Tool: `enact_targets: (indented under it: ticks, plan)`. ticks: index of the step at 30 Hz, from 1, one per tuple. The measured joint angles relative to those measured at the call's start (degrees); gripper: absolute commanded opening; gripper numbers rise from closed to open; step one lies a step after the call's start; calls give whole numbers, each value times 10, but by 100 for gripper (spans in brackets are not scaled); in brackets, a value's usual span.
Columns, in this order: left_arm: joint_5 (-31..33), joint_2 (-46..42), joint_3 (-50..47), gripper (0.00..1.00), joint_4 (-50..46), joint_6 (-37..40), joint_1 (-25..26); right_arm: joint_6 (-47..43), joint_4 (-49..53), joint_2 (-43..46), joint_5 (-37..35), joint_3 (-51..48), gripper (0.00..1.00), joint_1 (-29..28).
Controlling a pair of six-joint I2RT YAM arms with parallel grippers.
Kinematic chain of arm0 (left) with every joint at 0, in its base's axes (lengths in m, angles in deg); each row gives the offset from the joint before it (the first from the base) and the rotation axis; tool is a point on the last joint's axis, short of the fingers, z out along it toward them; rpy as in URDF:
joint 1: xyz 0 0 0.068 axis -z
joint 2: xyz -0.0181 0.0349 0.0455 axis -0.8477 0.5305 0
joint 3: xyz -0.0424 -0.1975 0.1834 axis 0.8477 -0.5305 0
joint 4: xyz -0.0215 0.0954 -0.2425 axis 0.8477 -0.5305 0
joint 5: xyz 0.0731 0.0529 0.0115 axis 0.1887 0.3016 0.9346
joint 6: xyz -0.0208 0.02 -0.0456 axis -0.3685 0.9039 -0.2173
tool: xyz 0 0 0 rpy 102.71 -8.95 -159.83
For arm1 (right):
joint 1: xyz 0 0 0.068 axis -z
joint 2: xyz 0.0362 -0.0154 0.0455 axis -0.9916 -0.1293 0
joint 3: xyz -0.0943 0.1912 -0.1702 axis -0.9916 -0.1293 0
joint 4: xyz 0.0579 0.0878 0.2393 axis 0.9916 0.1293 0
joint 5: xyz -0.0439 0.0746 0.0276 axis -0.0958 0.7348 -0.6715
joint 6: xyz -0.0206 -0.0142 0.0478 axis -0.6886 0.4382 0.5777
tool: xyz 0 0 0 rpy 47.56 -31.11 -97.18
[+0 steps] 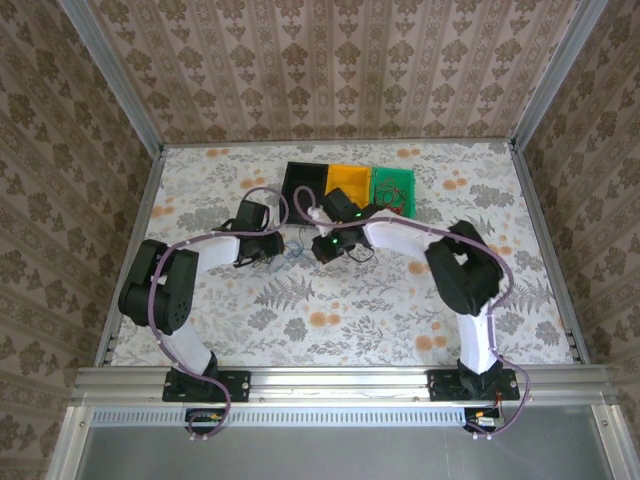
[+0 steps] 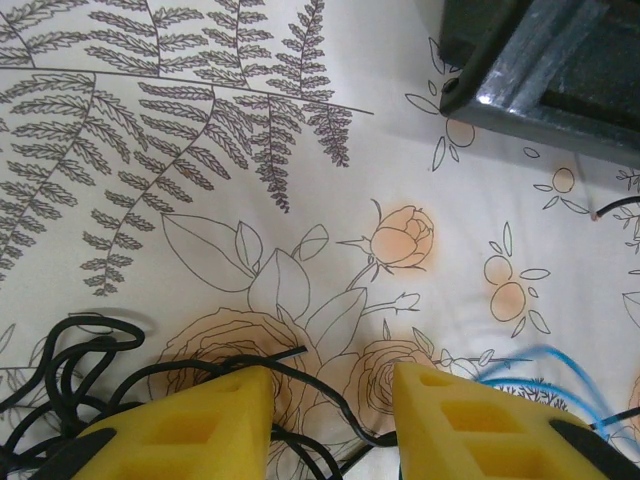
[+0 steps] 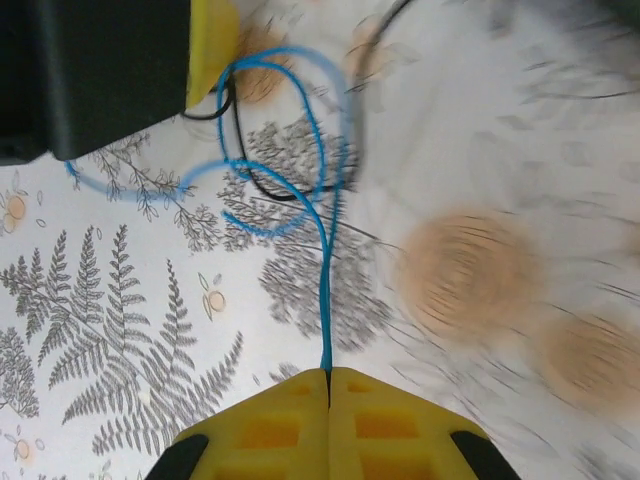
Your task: Untangle the cables
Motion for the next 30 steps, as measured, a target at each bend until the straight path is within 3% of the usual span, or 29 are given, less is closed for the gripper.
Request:
enact_targets:
  ticks: [8, 13, 22, 30]
  plan:
    - [1, 1, 0, 37, 1, 0, 0, 14, -40, 254, -145, -77, 0, 118]
    - [1, 4, 0, 37, 3, 0, 0, 12, -67, 342, -210, -75, 0, 152]
    - [2, 4, -2, 38, 6, 0, 0, -2, -99, 346, -226, -23, 0, 155]
    - [3, 3, -3, 40, 9, 0, 3, -20, -126, 256, -215, 53, 0, 155]
